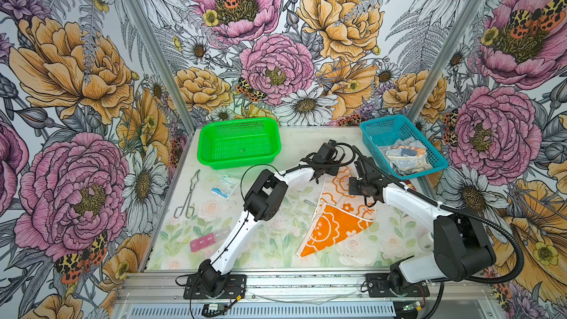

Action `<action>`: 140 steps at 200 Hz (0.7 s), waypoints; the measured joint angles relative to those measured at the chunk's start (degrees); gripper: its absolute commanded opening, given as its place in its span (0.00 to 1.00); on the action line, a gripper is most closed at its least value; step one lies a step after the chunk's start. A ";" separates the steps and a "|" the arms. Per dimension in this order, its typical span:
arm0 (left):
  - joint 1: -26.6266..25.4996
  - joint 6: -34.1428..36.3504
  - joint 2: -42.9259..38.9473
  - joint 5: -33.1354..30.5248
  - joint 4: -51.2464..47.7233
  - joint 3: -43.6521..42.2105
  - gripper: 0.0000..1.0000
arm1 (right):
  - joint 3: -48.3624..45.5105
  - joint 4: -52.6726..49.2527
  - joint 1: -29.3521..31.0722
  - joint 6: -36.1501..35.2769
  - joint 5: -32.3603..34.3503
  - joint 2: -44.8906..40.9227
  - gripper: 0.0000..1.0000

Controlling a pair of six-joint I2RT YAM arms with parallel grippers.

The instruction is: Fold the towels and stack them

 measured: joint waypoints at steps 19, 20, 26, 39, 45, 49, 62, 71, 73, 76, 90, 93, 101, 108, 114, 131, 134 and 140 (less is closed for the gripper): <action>-0.04 0.35 0.33 -0.11 -1.03 0.76 0.50 | 0.00 -0.07 -0.13 -0.24 -0.02 0.00 0.00; -0.04 0.42 0.33 -0.11 -1.09 0.76 0.50 | 0.00 -0.07 -0.13 -0.26 -0.02 0.00 0.00; -0.04 0.44 0.33 -0.11 -1.42 0.87 0.47 | 0.02 -0.15 -0.13 -0.39 -0.02 0.00 0.00; -0.02 0.37 0.33 -0.13 -2.10 1.16 0.40 | 0.11 -0.48 -0.20 -0.61 -0.07 0.00 0.00; -0.02 0.17 0.35 -0.11 -2.43 1.27 0.37 | 0.15 -0.50 -0.31 -0.63 -0.20 -0.02 0.00; -0.02 0.35 0.37 -0.11 -2.73 1.42 0.33 | 0.20 -0.57 -0.31 -0.66 -0.22 -0.02 0.00; -0.02 0.24 0.52 -0.09 -3.48 1.86 0.22 | 0.24 -0.72 -0.42 -0.92 -0.39 -0.15 0.00; 0.00 -0.39 0.66 -0.02 -4.02 2.32 0.13 | 0.24 -0.94 -0.42 -1.07 -0.42 -0.33 0.00; 0.00 -0.15 0.70 0.09 -4.13 2.43 0.11 | 0.24 -0.98 -0.42 -1.09 -0.44 -0.35 0.00; 0.02 -0.17 0.76 0.11 -4.26 2.51 0.08 | 0.24 -1.03 -0.42 -1.11 -0.44 -0.42 0.00; 0.02 -0.68 1.07 0.33 -5.03 3.32 0.00 | 0.33 -1.07 -0.42 -1.49 -0.44 -0.66 0.00; 0.02 -0.35 1.07 0.42 -5.22 3.50 0.00 | 0.35 -1.09 -0.42 -1.51 -0.46 -0.74 0.00; 0.02 -0.68 1.07 0.55 -5.73 3.72 0.00 | 0.50 -1.25 -0.46 -1.73 -0.50 -0.87 0.00; 0.02 -0.68 1.05 0.55 -5.97 3.78 0.00 | 0.61 -1.31 -0.50 -2.10 -0.66 -1.07 0.00; 0.02 -0.66 1.03 0.55 -6.12 3.78 0.00 | 0.76 -1.51 -0.50 -2.51 -0.79 -1.31 0.00; 0.02 -0.48 0.13 0.50 -6.95 3.17 0.00 | 1.20 -2.10 -0.50 -3.67 -1.22 -2.69 0.00; 0.02 -0.44 -0.22 0.50 -7.02 2.71 0.00 | 1.31 -2.32 -0.50 -4.07 -1.31 -3.06 0.00; 0.02 -0.13 -1.29 0.37 -7.41 1.64 0.00 | 1.60 -2.64 -0.50 -4.55 -1.46 -3.80 0.00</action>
